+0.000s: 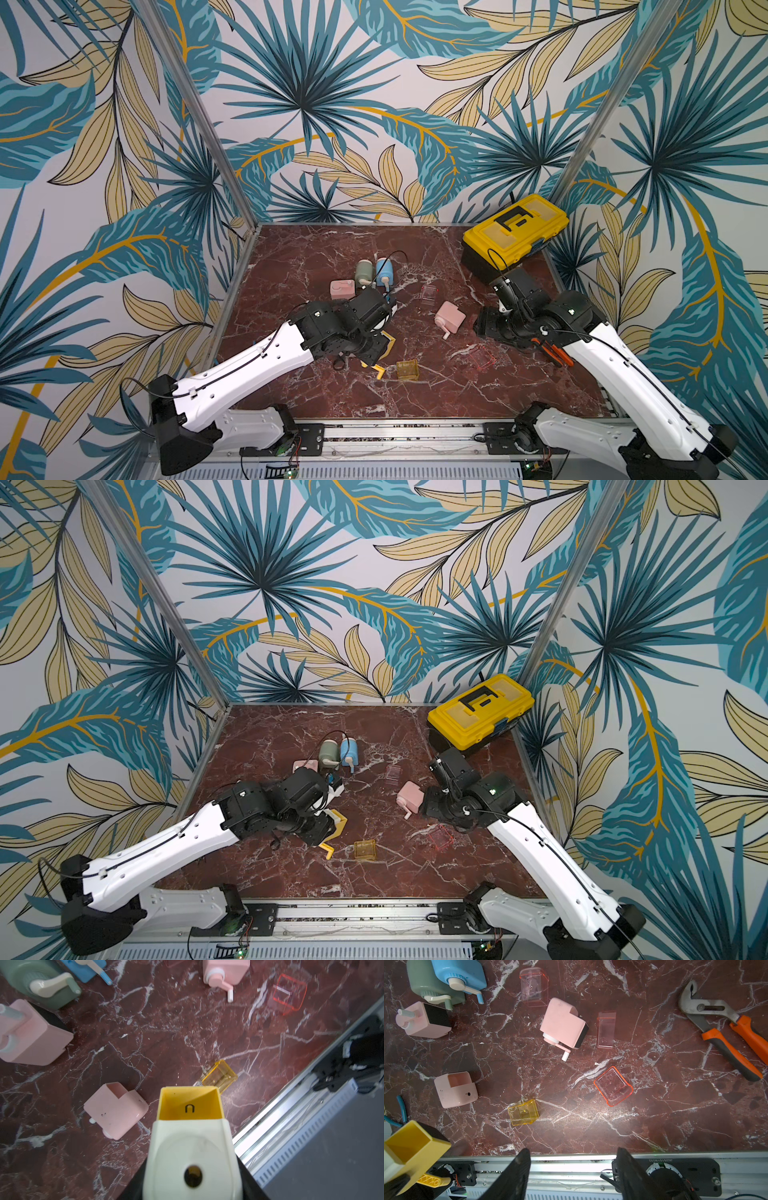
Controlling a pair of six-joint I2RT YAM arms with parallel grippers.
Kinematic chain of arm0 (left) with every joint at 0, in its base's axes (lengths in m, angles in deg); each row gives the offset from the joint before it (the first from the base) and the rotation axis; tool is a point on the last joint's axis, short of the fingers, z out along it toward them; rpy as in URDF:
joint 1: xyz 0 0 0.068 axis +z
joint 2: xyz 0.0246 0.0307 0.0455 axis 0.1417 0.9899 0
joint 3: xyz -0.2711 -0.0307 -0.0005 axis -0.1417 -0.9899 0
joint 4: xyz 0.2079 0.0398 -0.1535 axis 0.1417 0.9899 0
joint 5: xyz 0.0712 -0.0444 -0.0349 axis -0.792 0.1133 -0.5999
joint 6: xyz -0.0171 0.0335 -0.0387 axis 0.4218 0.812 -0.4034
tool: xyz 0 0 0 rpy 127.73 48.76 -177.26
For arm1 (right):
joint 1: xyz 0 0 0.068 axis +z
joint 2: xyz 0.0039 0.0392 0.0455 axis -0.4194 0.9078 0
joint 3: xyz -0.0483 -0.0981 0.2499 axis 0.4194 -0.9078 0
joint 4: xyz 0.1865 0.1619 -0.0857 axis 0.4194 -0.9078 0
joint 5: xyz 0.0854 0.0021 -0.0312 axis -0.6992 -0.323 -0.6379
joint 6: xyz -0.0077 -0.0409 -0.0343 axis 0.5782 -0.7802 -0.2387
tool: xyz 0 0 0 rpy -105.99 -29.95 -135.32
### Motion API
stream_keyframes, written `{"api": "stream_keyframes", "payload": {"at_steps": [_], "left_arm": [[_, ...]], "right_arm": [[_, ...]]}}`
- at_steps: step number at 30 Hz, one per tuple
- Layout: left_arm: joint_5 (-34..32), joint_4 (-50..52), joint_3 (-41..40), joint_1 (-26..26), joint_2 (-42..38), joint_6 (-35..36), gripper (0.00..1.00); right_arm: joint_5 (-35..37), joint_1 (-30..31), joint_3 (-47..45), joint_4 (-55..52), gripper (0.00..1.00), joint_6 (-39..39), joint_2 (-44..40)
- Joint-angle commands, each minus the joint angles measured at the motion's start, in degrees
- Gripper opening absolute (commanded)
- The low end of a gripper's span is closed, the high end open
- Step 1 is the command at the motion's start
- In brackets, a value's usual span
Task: Put the tray back into the pencil sharpener
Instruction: Place the pencil sharpener at the center of the board.
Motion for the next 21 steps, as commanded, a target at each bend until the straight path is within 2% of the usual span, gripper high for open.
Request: {"api": "stream_keyframes", "payload": {"at_steps": [1,10,16,21], "left_arm": [[2.59,6.34,1.21,0.45,-0.14,11.82,0.16],[3.40,7.52,1.32,0.15,7.25,16.66,0.19],[-3.00,8.88,1.91,-1.53,15.73,23.86,0.20],[-7.95,11.25,4.88,-2.72,22.91,25.63,0.22]], "right_arm": [[1.23,-0.17,-1.13,1.63,0.67,1.14,0.05],[-1.93,-0.11,-2.91,5.60,0.66,0.26,2.67],[-4.07,-0.07,-3.23,9.96,0.66,-2.01,6.46],[-3.92,-0.07,-2.93,10.10,0.66,-2.56,7.97]]}}
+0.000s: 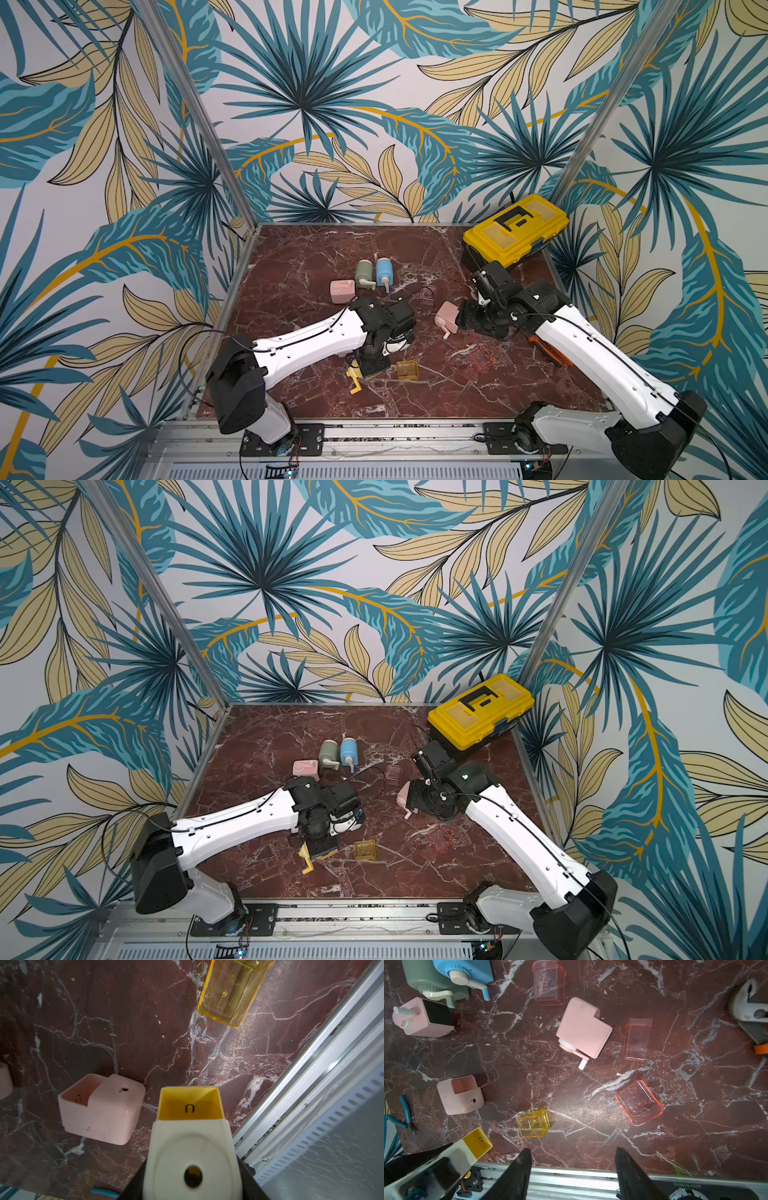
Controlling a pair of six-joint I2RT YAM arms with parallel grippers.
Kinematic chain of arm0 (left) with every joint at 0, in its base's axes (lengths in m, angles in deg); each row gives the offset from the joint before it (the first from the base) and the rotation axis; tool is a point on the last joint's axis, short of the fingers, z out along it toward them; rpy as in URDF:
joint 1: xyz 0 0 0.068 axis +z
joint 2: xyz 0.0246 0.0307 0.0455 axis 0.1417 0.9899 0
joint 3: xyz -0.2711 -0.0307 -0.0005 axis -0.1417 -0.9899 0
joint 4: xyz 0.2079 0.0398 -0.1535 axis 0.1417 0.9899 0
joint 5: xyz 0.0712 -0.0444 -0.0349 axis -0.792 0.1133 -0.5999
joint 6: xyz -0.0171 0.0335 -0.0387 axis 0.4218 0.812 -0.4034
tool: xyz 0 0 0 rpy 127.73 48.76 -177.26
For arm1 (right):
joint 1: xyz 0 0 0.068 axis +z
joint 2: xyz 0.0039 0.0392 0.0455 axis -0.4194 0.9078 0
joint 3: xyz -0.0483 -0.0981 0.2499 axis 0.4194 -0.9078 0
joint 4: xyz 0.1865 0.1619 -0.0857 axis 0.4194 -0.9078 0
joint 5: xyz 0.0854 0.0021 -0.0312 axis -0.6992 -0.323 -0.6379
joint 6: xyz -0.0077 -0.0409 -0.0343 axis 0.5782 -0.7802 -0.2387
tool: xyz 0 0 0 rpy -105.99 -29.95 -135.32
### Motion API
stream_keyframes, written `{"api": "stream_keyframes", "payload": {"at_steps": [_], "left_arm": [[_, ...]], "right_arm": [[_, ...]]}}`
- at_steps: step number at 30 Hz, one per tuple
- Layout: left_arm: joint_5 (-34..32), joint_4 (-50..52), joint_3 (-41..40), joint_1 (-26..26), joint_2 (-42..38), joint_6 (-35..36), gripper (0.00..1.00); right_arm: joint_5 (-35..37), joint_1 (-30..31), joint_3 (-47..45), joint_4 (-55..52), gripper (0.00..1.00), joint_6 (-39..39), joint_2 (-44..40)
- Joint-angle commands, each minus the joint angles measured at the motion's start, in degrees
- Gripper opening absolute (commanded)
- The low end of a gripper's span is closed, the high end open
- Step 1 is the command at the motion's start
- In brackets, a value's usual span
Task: Put the tray back into the pencil sharpener
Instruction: Place the pencil sharpener at the center of the board.
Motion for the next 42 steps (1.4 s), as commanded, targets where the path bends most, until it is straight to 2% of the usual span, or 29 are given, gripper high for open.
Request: {"api": "stream_keyframes", "payload": {"at_steps": [1,13,23,27,35,42], "left_arm": [[-5.02,2.60,2.47,-1.25,2.96,2.93,0.23],[-7.19,2.26,0.29,-3.43,8.46,3.61,0.31],[-7.16,1.47,3.05,-3.47,12.49,4.28,0.38],[-6.58,0.71,3.22,-3.39,13.39,4.49,0.44],[-6.56,-1.01,2.17,-3.40,13.57,3.80,0.70],[-6.29,-2.45,1.07,-3.16,11.99,3.01,0.78]], "right_arm": [[-0.29,-0.09,-0.97,1.54,0.66,-0.88,-0.21],[-0.22,-0.16,-2.25,2.27,0.66,0.37,-0.36],[0.65,-0.09,-2.17,1.67,0.66,0.02,-0.92],[0.83,-0.16,-2.23,1.48,0.66,-0.16,-1.33],[1.10,-0.11,-2.30,1.35,0.66,-0.51,-1.77],[0.96,-0.15,-2.06,1.03,0.66,-0.67,-2.03]]}}
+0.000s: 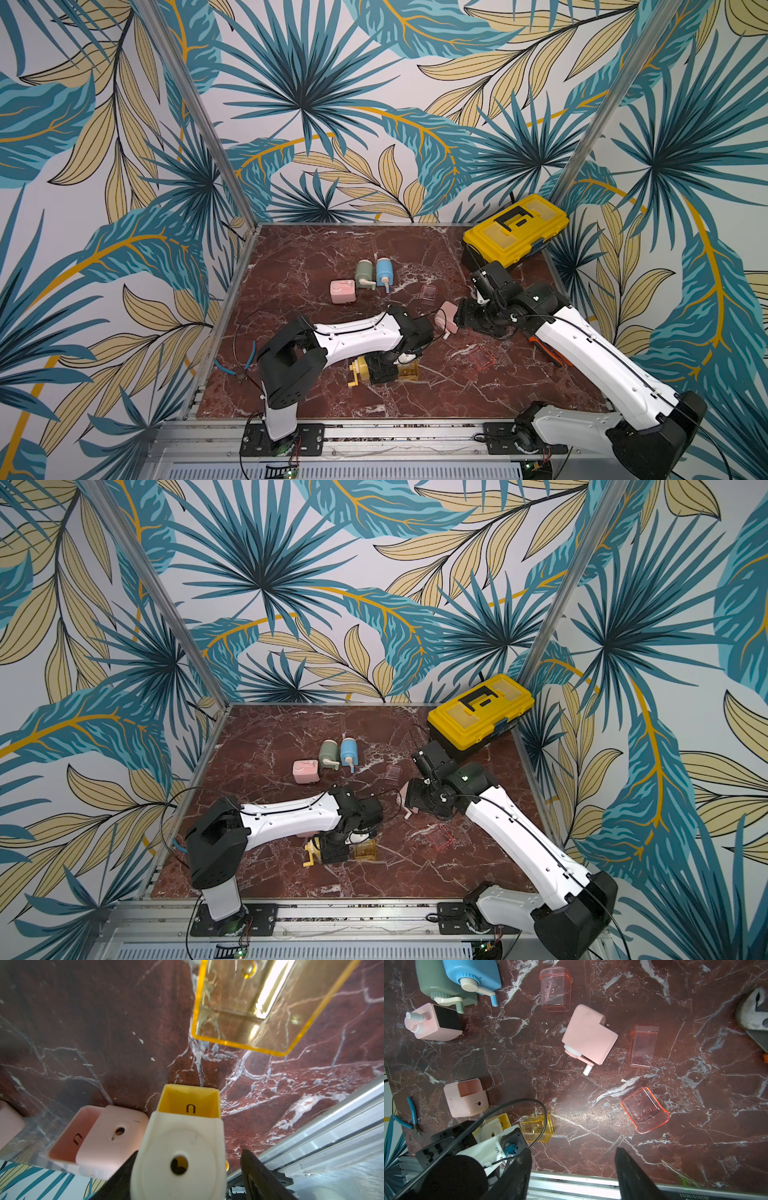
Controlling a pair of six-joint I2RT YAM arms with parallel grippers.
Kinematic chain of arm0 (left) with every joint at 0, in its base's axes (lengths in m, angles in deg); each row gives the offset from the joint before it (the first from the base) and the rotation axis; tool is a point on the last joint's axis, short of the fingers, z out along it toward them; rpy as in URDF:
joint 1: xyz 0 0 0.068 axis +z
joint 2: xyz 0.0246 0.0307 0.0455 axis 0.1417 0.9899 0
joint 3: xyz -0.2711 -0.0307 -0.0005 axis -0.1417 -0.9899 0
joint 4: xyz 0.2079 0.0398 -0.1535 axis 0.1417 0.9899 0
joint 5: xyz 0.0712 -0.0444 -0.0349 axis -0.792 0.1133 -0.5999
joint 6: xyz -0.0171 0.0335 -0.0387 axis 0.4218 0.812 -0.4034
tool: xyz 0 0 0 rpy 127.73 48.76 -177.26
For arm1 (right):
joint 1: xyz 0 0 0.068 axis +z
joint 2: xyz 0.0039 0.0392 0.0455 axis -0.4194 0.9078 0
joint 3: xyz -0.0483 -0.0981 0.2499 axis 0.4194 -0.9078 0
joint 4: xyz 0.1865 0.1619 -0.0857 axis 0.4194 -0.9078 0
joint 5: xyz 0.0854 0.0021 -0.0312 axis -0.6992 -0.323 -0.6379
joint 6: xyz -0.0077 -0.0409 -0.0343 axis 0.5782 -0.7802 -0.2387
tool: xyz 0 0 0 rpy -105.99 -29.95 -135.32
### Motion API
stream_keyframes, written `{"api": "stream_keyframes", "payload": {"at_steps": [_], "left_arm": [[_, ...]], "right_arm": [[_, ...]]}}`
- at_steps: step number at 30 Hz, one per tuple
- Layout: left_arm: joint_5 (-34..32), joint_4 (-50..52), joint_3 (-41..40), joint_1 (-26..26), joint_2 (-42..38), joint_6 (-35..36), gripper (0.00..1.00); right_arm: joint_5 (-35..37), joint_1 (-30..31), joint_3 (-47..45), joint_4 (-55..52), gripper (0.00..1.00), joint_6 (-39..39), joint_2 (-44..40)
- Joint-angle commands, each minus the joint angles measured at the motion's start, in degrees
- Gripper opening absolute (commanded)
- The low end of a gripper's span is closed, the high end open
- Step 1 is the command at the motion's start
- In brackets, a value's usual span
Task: Put the tray back into the pencil sharpener
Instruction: Place the pencil sharpener at the center of the board, then close the container of the pencil sharpener.
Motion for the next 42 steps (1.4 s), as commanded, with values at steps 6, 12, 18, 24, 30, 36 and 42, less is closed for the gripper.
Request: {"api": "stream_keyframes", "payload": {"at_steps": [6,12,18,24,30,36,42], "left_arm": [[5.45,-8.37,-5.45,3.52,-11.78,-1.15,0.82],[14.24,-15.79,-13.25,7.30,-23.77,0.06,0.85],[19.76,-23.69,-21.45,10.41,-29.98,2.28,0.85],[20.46,-29.59,-28.29,13.61,-34.45,3.86,0.85],[22.22,-32.67,-31.25,15.29,-35.08,6.05,0.80],[21.89,-33.87,-32.36,15.39,-34.62,8.86,0.74],[22.78,-34.18,-32.29,15.38,-32.66,10.22,0.64]], "right_arm": [[0.64,-0.11,-1.33,-1.24,0.66,-0.54,-1.53],[-1.02,-0.03,-2.96,0.26,0.66,0.05,-1.84],[-4.93,1.73,-5.72,5.08,0.65,2.70,-1.18],[-4.75,5.42,-7.22,7.57,0.65,5.43,-0.48],[-5.17,7.79,-8.29,10.14,0.65,6.81,0.52],[-9.23,10.97,-11.55,17.10,0.63,8.90,3.04],[-12.85,13.66,-15.04,24.95,0.59,9.67,7.62]]}}
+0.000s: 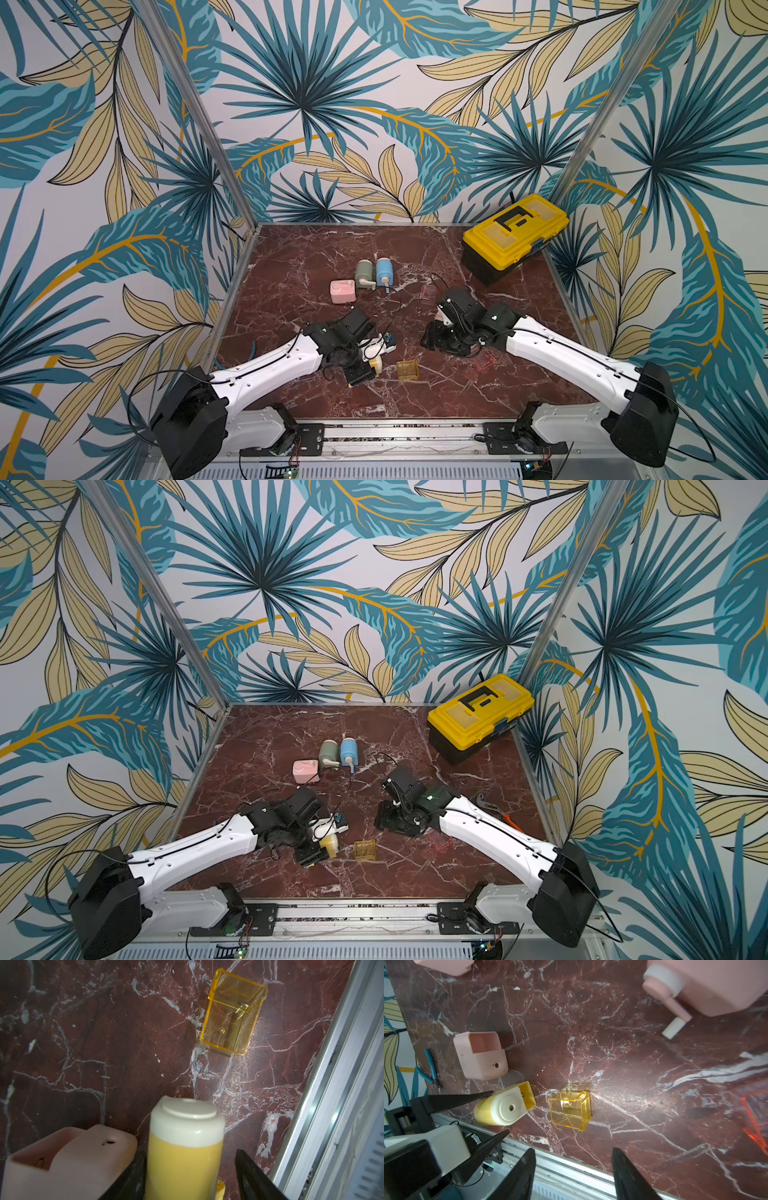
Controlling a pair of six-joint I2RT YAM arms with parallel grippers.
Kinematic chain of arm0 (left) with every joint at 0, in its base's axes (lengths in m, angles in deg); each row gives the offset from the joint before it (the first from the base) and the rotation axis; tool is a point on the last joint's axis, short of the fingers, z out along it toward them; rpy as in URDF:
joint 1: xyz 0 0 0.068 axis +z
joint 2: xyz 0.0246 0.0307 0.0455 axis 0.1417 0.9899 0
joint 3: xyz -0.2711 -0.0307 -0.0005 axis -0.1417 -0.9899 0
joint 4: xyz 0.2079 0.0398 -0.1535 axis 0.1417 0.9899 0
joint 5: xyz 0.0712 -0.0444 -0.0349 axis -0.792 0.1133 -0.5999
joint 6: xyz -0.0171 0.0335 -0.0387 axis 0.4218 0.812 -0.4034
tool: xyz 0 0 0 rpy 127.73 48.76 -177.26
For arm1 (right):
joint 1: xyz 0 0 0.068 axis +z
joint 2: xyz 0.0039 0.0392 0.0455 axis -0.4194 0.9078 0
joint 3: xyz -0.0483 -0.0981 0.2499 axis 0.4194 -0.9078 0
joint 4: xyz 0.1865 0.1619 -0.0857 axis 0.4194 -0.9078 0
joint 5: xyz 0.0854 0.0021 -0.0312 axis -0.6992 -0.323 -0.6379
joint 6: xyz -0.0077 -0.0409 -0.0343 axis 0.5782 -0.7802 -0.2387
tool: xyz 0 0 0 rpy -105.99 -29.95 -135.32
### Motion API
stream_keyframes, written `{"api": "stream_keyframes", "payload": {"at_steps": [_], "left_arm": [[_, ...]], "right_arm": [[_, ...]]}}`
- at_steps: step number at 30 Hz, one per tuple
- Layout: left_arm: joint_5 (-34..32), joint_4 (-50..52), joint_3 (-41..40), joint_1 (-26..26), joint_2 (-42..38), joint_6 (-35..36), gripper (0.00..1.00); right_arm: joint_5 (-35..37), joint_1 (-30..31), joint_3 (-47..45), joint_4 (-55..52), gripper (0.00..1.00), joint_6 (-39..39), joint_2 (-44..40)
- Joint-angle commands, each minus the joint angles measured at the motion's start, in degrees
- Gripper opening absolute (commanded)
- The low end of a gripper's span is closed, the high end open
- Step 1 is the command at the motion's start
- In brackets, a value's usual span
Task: Put the tray back into the pencil sharpener
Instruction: Close the container of the pencil sharpener.
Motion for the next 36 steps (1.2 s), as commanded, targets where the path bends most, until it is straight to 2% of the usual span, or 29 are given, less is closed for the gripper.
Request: {"api": "stream_keyframes", "payload": {"at_steps": [1,9,15,27,36], "left_arm": [[1.41,-1.29,-0.35,0.21,1.00,1.90,0.63],[1.80,-1.76,-0.64,0.21,1.95,3.04,0.51],[5.14,-1.77,1.58,0.13,4.17,2.78,0.46],[7.87,-4.61,4.57,-1.56,7.13,4.97,0.44],[5.05,-9.16,3.11,-3.27,8.03,5.72,0.43]], "right_arm": [[-2.86,1.08,-2.34,5.85,0.58,0.98,2.68],[-5.49,1.06,-4.20,10.20,0.52,-1.34,8.99],[-6.68,1.08,-5.84,11.70,0.45,-2.12,10.93],[-6.44,1.08,-9.61,14.67,0.33,-0.91,10.53],[-8.64,1.08,-10.48,17.41,0.27,-0.73,11.46]]}}
